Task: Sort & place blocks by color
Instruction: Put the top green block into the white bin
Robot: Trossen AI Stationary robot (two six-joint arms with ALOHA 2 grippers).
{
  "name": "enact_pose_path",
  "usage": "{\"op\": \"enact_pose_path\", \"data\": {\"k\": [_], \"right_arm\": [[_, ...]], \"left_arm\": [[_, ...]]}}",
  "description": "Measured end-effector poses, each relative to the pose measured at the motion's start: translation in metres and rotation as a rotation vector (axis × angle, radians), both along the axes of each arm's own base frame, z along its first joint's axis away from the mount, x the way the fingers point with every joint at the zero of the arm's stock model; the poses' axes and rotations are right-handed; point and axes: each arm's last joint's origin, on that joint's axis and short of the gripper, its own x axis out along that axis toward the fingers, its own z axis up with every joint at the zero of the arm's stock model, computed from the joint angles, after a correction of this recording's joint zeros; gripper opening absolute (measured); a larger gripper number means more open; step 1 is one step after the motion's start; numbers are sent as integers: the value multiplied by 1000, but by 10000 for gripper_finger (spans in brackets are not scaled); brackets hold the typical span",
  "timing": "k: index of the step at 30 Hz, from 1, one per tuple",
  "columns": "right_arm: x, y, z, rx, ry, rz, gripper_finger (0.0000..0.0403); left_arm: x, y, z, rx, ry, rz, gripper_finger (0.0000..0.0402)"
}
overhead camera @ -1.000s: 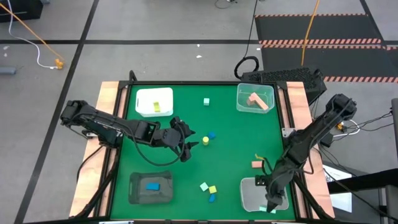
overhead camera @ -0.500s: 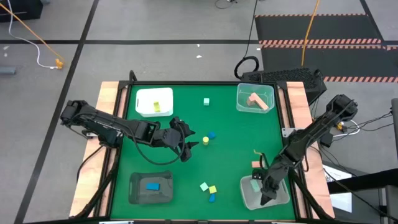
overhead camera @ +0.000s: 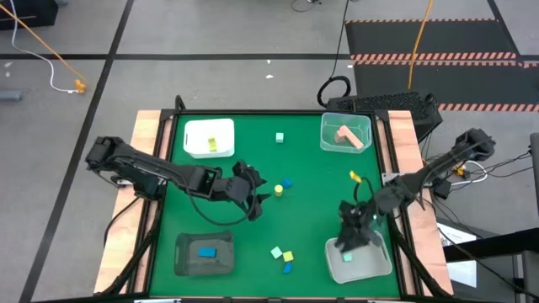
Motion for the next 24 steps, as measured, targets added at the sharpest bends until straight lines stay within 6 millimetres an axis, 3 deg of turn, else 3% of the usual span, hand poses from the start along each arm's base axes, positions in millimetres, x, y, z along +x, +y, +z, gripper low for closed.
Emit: {"op": "enact_pose_path", "data": {"k": [5,10,15,24], "right_arm": [[9,-30,7,-214,-211,-199,196],[17,-57,7,-443,-292,-431,196],[20,-78,1,-596,-223,-603,196],[18,-98,-13,-663,-62,-651,196]], "left_arm": [[18,-3,-33,14,84,7,223],[37,-8,-63,34,99,9,223],[49,-7,-85,137,99,65,223],[61,15,-109,187,133,142,223]]}}
